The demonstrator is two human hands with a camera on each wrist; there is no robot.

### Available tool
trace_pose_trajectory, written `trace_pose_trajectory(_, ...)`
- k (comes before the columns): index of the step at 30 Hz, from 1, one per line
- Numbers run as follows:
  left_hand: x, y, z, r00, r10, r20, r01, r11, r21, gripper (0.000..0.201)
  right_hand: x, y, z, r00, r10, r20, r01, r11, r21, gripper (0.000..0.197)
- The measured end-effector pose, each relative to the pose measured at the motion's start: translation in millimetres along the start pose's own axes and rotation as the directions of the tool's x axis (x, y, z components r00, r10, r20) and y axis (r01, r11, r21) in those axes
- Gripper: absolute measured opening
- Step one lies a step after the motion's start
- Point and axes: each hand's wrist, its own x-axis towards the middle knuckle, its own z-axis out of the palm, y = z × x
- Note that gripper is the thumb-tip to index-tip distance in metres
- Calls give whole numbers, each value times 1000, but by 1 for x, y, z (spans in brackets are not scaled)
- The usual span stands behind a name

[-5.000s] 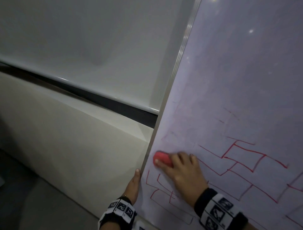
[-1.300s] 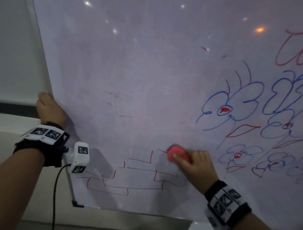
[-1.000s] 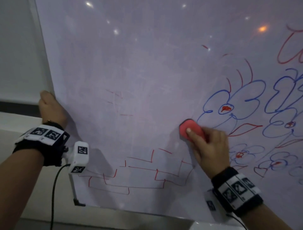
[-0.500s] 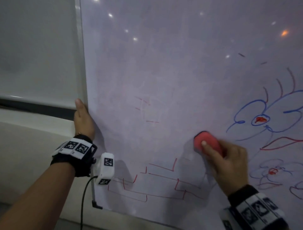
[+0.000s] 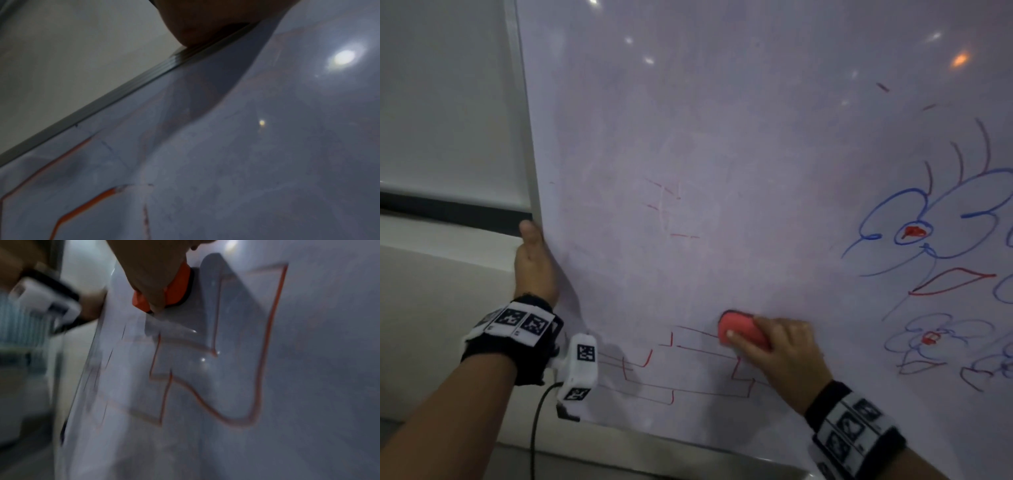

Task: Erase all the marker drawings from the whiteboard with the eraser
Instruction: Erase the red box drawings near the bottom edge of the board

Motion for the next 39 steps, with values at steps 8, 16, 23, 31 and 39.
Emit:
trace_pose_trajectory(8,-2,3,-1,998,49,33,-49,999,5,63,9,15,-10,982,146,-124,-149,989,-15,50)
trace_pose_trajectory(16,-4,8,-5,997,49,63,-52,998,40,63,-36,9,-6,998,20,63,-18,1000,-25,46)
trace_pose_trajectory(23,-4,7,-6,998,36,55,-40,995,87,65,-56,18,1,1000,-21,17,21,999,-45,38)
trace_pose_trajectory(31,-1,4,-2,1000,14,19,-16,995,94,67,-79,67,-33,950,296,103,-293,955,-38,38)
trace_pose_trajectory(39,1,3,1,1000,-8,-17,9,997,71,73,-97,39,-29,929,270,253,-283,959,15,46)
